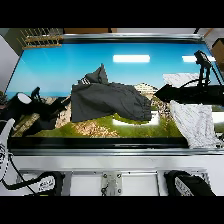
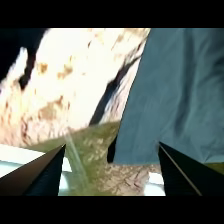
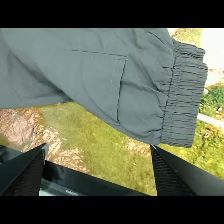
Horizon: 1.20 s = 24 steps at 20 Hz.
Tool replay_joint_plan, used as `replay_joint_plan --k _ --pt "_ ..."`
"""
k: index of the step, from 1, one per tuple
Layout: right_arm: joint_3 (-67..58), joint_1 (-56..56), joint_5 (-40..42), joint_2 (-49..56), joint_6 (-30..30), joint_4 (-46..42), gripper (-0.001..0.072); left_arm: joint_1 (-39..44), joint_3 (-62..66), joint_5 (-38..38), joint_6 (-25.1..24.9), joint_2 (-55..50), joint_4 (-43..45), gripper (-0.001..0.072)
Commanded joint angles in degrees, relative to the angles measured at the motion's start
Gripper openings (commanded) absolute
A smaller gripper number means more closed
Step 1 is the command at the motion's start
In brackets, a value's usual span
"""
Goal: Fold the clothes and pants, and hang the long-sleeved shirts on hangers.
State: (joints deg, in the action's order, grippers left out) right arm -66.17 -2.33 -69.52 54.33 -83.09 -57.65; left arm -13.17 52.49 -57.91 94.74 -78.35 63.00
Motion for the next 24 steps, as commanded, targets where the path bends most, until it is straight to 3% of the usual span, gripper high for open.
replay_joint_plan --k 1,3,12,13,14,15,17,20,24 --pt "0.0 0.1 0.0 0.0 0.0 0.7 0.0692 -1.3 -11.3 6.8 -2.6 1.8 -12.7 0.0608" --pt "0.0 0.1 0.0 0.0 0.0 1.5 0.0692 -0.2 -13.5 9.8 -5.2 1.7 -18.1 0.0607" --pt "0.0 0.1 0.0 0.0 0.0 2.4 0.0692 8.4 -5.1 10.5 -3.6 -7.7 -18.1 0.0605" --pt "0.0 0.0 0.0 0.0 0.0 2.4 0.0692 9.1 -3.9 10.5 -3.6 -8.2 -18.0 0.0398" --pt "0.0 0.0 0.0 0.0 0.0 2.2 0.0692 9.5 -2.8 10.5 -3.8 -8.4 -18.0 0.0103" --pt "0.0 -0.1 -0.2 0.0 -0.1 1.4 0.0692 9.5 -1.6 10.4 -3.9 -8.3 -17.9 0.0004" --pt "1.4 -0.1 -0.7 -0.1 -3.8 -3.3 0.0692 8.8 1.0 8.3 -5.3 -7.8 -17.4 0.0004" --pt "10.0 -0.1 -0.3 0.0 -18.2 -14.3 0.0692 7.2 2.3 4.5 -9.4 -5.2 -16.2 0.0004" --pt "27.8 -0.4 14.3 1.5 -32.9 -13.6 0.0692 6.5 2.3 1.7 -9.5 -2.0 -6.7 0.0004"
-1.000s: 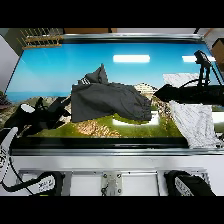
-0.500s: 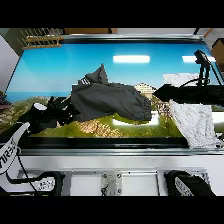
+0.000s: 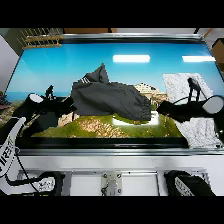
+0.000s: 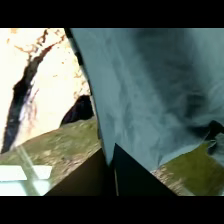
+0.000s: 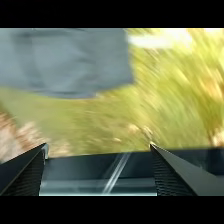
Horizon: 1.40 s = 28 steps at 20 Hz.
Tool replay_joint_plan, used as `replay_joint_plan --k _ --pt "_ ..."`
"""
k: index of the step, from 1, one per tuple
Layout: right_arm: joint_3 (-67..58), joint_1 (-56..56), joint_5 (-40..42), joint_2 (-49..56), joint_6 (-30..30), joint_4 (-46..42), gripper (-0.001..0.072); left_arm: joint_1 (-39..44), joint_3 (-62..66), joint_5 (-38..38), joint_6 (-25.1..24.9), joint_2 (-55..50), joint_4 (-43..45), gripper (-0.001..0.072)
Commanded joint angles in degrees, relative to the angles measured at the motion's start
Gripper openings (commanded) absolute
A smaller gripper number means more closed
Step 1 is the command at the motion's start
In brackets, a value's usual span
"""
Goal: Fold the clothes and pants, and hang the long-sleeved shirts on hangers.
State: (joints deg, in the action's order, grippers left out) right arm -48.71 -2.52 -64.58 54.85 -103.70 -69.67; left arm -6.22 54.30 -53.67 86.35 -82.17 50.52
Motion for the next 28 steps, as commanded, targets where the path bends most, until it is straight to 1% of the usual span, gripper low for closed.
replay_joint_plan --k 1,2,4,8,10,11,12,13,16,19,20,21,23,25,28 --pt "13.9 -0.2 14.5 2.1 -13.4 1.5 0.0692 -0.4 0.5 -3.0 -1.1 2.2 7.1 0.0004" --pt "16.3 -0.1 19.3 3.3 -13.0 4.9 0.0692 -0.4 0.5 -3.4 -1.1 2.1 6.7 0.0004" --pt "18.0 0.4 27.0 6.8 -7.1 12.2 0.0692 -0.3 0.5 -3.3 -1.1 2.1 6.7 0.0004" --pt "17.8 3.2 36.7 13.6 3.9 25.4 0.0691 0.0 0.5 -3.3 -1.1 2.1 6.7 0.0004" --pt "17.7 4.6 40.0 15.6 7.0 29.2 0.0690 0.0 0.5 -3.3 -1.1 2.1 6.9 0.0004" --pt "17.4 5.4 40.8 16.6 7.9 29.9 0.0658 -0.4 0.5 -3.5 -1.1 2.1 6.9 0.0004" --pt "17.0 6.0 40.8 17.3 8.4 29.8 0.0559 -1.0 0.5 -3.8 -1.1 2.1 7.0 0.0004" --pt "16.7 6.5 40.8 17.9 9.6 29.9 0.0509 -2.2 0.6 -4.4 -1.1 2.1 6.9 0.0004" --pt "16.0 7.1 40.9 19.4 9.9 29.9 0.0506 -5.3 0.6 -7.0 -1.1 2.1 6.9 0.0004" --pt "15.9 7.6 41.4 20.6 10.1 29.8 0.0499 -4.7 0.5 -9.1 -2.5 2.1 6.9 0.0004" --pt "15.8 7.8 41.4 20.9 10.8 29.9 0.0324 -3.9 0.5 -9.2 -2.9 2.1 6.9 0.0004" --pt "15.8 7.8 41.2 20.8 12.4 29.8 0.0097 -3.3 0.6 -9.1 -3.2 2.1 6.9 0.0004" --pt "14.8 7.6 39.6 20.4 17.1 29.8 0.0016 -2.9 1.1 -9.4 -3.2 2.1 7.0 0.0004" --pt "11.4 6.4 35.7 18.0 22.2 27.6 0.0016 -3.9 4.3 -10.5 -3.2 3.3 6.9 0.0003" --pt "0.2 3.2 25.1 11.1 22.3 16.4 0.0015 -5.7 14.6 -12.2 -3.2 9.8 6.4 0.0003"
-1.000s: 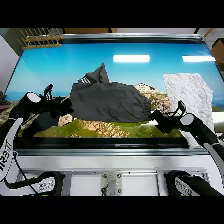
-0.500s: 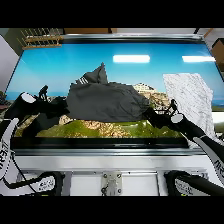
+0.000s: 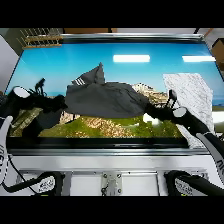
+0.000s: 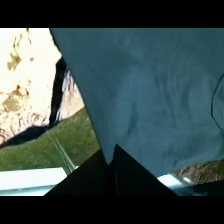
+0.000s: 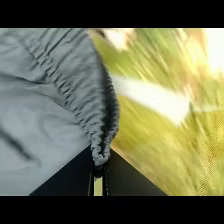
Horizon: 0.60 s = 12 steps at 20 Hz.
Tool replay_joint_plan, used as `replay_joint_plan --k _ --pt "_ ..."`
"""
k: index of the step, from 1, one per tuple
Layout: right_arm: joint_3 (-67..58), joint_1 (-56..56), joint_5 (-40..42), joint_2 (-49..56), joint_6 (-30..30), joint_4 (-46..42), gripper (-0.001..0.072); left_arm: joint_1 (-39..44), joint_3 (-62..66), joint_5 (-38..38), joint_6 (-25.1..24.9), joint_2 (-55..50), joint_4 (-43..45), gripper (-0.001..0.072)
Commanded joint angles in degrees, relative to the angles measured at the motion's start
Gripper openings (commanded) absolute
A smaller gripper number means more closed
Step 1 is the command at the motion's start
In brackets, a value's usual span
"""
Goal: Fold the clothes and pants, and hang the long-sleeved shirts on hangers.
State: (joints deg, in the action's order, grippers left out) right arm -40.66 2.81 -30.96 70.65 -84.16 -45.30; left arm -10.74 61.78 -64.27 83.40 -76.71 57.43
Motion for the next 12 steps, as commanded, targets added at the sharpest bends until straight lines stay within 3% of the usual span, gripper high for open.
replay_joint_plan --k 1,3,6,12 --pt "-13.1 -3.0 -13.1 -7.2 2.8 -10.9 0.0015 -1.6 12.1 -2.5 0.0 7.5 -0.5 0.0003" --pt "-24.9 -4.3 -22.3 -12.3 2.7 -13.2 0.0015 -1.3 21.5 -3.3 0.0 13.5 -0.5 0.0003" --pt "-38.6 -4.4 -29.8 -18.6 -0.1 -13.2 0.0015 -1.3 33.9 -1.7 0.1 23.2 -0.5 0.0004" --pt "-46.8 -4.4 -32.7 -31.7 -7.4 -13.2 0.0016 -1.3 43.4 5.0 1.5 38.2 -0.3 0.0003"
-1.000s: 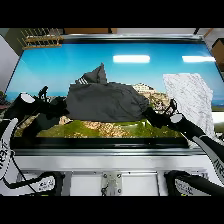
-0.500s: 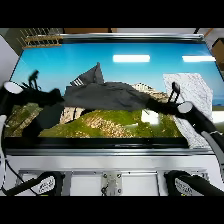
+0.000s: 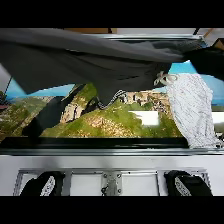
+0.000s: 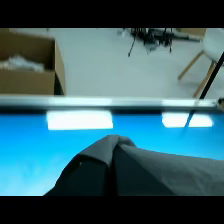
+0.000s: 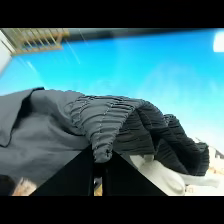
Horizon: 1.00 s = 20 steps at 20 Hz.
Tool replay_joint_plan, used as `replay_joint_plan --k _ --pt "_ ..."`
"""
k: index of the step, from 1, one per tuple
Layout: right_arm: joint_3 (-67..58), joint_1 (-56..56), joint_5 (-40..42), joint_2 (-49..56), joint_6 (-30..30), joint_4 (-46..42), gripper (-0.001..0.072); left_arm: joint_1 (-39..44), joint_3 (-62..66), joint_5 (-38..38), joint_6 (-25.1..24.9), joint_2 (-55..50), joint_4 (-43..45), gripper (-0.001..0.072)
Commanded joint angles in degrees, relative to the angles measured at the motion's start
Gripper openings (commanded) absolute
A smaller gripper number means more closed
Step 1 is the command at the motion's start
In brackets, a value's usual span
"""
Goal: Fold the clothes and pants, and hang the long-sleeved shirts on hangers.
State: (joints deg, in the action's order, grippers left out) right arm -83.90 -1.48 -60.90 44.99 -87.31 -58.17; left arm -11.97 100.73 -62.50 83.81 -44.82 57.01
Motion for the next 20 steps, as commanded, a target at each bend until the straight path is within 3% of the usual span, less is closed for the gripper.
replay_joint_plan --k 1,6,11,16,20 --pt "-3.5 -0.1 -3.0 -7.8 -5.7 -0.3 0.0015 -0.1 4.9 4.1 1.1 7.5 0.1 0.0003" --pt "-3.5 -0.1 -8.3 -10.7 -14.4 0.1 0.0015 -0.1 5.2 3.4 3.3 4.1 0.4 0.0003" --pt "0.0 3.2 -20.7 2.0 -17.0 0.3 0.0015 0.0 5.2 -1.0 3.6 -13.3 -0.2 0.0003" --pt "3.1 6.8 -17.2 24.0 -12.2 -6.3 0.0016 0.5 5.2 -1.0 3.5 -32.5 -4.7 0.0003" --pt "3.0 4.9 -11.7 32.3 -12.0 -10.7 0.0016 4.3 5.2 -2.1 3.1 -41.5 -0.9 0.0003"
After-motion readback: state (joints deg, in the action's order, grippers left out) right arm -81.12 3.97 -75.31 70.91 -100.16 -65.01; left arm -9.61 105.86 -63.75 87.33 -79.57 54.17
